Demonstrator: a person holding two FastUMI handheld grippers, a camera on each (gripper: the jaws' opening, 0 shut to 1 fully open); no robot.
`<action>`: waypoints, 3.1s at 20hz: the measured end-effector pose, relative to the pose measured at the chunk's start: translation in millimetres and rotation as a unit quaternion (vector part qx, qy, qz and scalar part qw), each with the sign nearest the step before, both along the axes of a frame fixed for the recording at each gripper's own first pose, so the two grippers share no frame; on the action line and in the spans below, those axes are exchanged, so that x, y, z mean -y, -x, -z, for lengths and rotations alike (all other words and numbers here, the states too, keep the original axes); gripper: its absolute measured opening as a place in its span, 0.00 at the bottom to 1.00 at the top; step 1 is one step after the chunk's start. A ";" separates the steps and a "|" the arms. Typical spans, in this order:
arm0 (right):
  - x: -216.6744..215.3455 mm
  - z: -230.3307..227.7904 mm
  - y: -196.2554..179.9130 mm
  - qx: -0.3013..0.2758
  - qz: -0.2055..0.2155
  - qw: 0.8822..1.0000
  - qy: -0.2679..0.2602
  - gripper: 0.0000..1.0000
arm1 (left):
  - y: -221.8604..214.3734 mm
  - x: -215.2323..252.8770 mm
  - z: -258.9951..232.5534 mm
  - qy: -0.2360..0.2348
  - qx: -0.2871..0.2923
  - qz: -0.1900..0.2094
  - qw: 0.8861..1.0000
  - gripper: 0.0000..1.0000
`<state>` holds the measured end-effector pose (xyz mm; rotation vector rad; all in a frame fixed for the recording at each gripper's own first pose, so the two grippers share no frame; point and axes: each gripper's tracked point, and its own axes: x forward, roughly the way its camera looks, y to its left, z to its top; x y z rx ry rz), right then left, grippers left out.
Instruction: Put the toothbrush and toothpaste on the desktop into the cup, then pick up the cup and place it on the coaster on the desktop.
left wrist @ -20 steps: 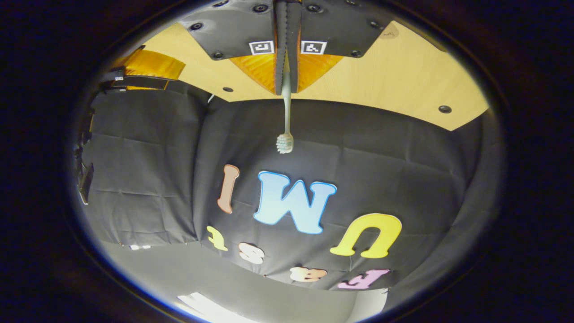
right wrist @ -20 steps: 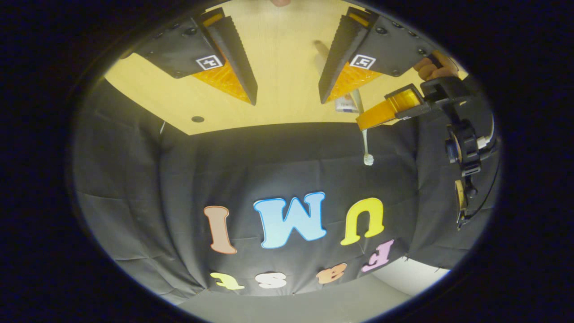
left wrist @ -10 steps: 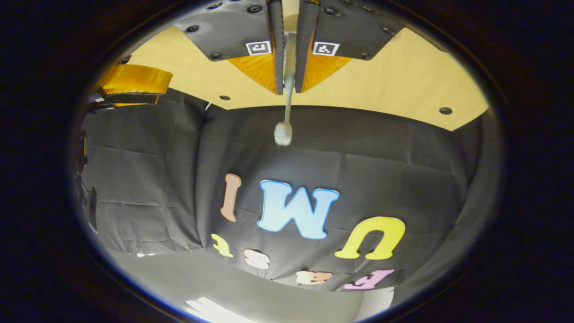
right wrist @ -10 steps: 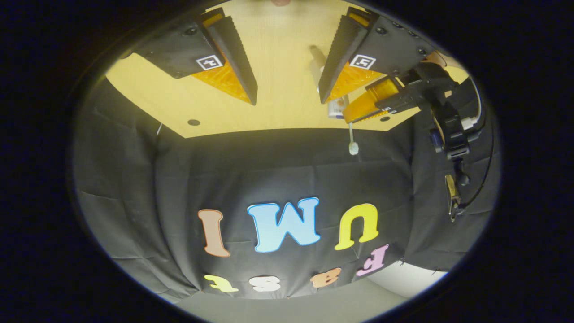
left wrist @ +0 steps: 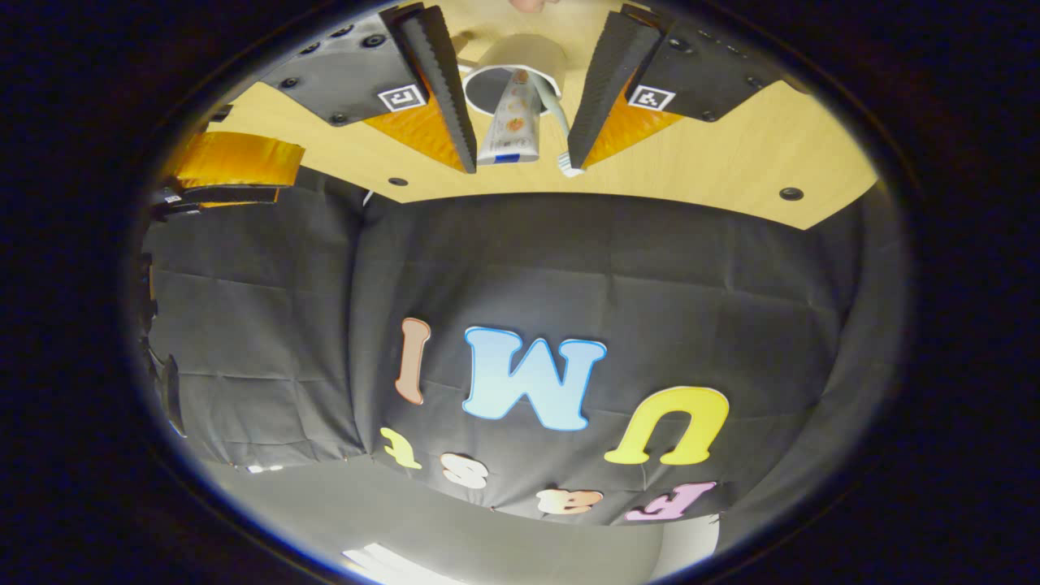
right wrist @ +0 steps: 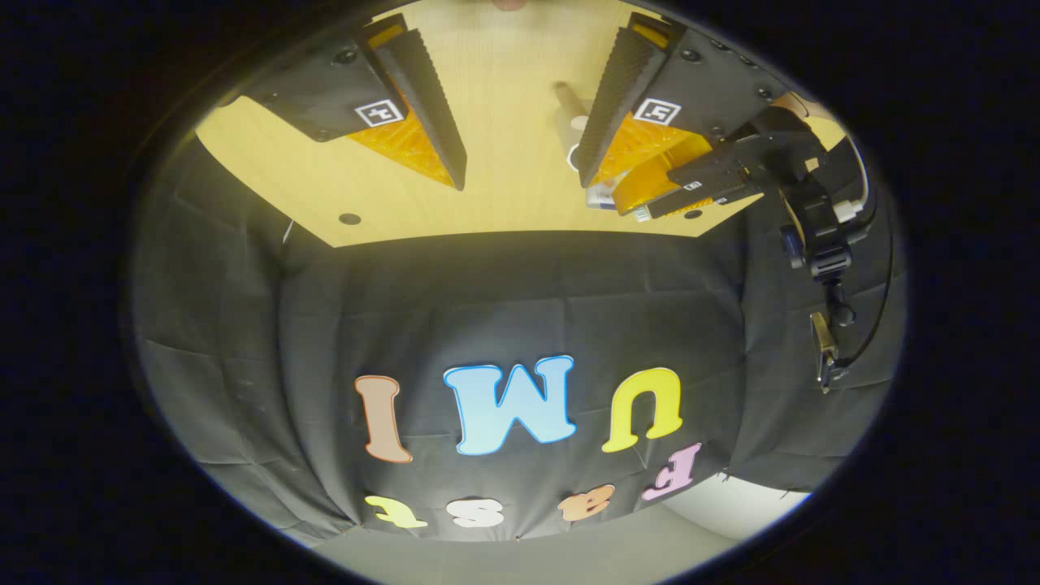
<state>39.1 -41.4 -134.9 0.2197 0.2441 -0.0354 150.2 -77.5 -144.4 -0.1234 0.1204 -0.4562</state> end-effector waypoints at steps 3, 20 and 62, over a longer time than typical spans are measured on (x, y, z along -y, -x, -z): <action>-2.9 -16.5 -3.7 -0.003 -0.003 1.000 0.007 0.88 | 7.3 -7.1 -7.9 -0.007 0.001 -0.007 1.000 0.89; -56.3 52.6 -34.7 -0.243 -0.156 0.956 0.056 0.96 | 55.7 -116.3 -99.5 0.012 0.019 -0.150 0.988 0.94; -79.0 147.2 -68.1 -0.516 -0.273 0.801 0.133 0.30 | 71.0 -155.2 -83.1 0.021 -0.045 -0.177 0.983 0.94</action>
